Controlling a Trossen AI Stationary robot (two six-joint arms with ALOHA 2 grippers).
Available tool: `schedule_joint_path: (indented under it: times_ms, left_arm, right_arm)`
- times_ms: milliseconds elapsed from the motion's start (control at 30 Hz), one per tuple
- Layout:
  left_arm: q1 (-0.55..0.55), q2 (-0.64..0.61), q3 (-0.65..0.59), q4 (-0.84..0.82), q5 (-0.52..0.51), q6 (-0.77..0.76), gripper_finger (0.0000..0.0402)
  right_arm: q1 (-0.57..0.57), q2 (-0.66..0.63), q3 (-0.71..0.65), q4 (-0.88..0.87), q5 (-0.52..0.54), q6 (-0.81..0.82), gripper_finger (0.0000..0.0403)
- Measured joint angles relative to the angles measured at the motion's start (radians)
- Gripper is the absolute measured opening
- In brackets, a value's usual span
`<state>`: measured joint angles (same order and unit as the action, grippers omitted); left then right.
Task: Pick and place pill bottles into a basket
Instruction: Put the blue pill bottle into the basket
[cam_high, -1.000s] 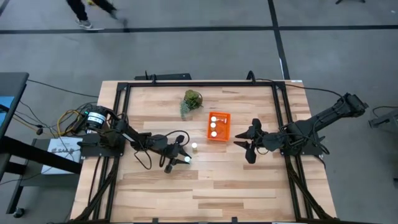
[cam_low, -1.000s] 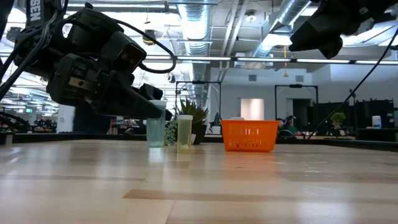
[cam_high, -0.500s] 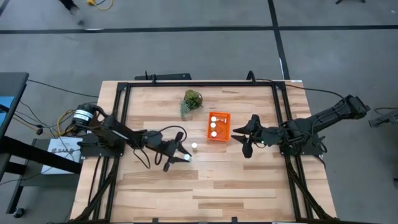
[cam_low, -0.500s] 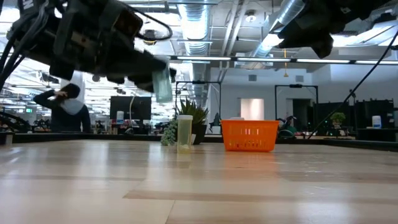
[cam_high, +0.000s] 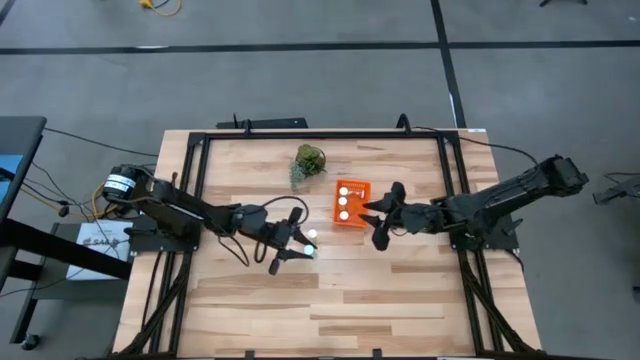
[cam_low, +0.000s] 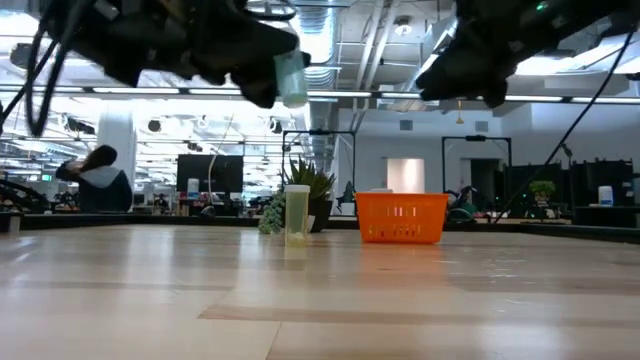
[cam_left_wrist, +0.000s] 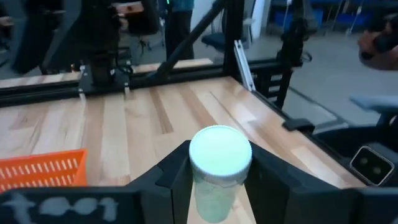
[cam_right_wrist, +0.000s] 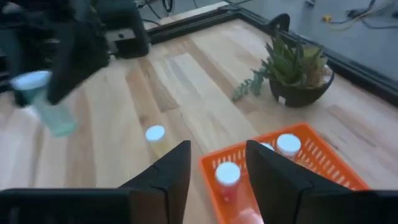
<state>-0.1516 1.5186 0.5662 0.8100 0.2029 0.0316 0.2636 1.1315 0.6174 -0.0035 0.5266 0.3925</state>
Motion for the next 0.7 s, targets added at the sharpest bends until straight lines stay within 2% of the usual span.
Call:
schedule_joint_path:
  times_ms: [167,300,500,700]
  left_arm:
    - [0.000,0.000,0.131,-0.182,-0.006,0.063,0.0114]
    - [0.006,0.000,0.209,-0.283,-0.007,0.109,0.0114]
    - [0.016,0.000,0.272,-0.345,-0.040,0.124,0.0114]
    - [0.036,0.000,0.276,-0.350,-0.094,0.117,0.0114]
  right_arm:
    - [-0.009,0.067,0.000,0.084,-0.009,-0.081,0.0177]
    - [0.000,0.106,0.000,0.140,-0.059,-0.134,0.0210]
    - [0.041,0.170,0.000,0.258,-0.077,-0.230,0.0252]
    - [0.072,0.238,0.029,0.333,-0.071,-0.289,0.0260]
